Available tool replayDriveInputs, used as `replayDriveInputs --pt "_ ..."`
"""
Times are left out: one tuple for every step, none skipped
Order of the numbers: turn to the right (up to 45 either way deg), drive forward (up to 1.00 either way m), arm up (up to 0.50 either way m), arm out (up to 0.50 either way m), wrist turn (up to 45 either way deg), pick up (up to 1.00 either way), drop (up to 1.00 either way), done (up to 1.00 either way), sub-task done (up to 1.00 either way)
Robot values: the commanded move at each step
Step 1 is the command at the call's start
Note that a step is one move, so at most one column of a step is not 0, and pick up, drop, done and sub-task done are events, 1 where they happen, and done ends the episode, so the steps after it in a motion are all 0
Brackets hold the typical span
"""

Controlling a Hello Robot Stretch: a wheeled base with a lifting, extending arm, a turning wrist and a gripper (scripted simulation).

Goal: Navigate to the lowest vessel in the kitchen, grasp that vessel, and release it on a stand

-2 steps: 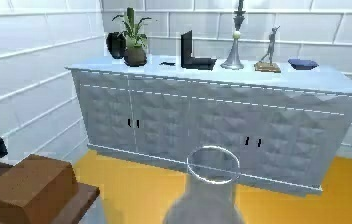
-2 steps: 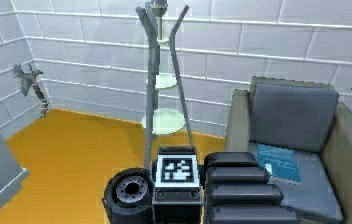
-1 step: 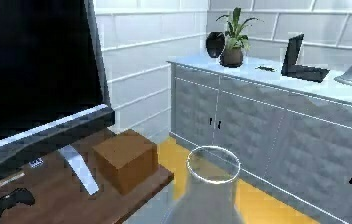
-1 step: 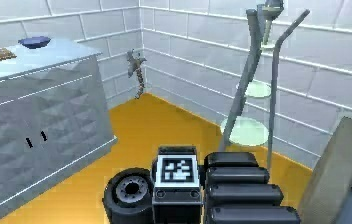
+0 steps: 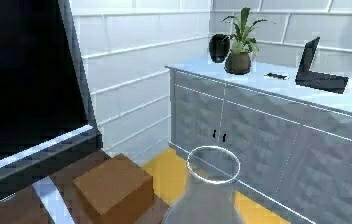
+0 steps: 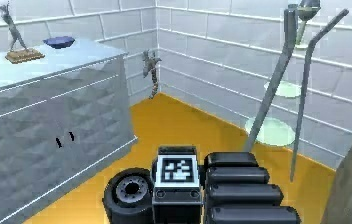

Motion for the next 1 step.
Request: replayDriveInputs --pt "45.0 0.0 0.0 0.0 0.0 0.0 0.0 0.0 0.0"
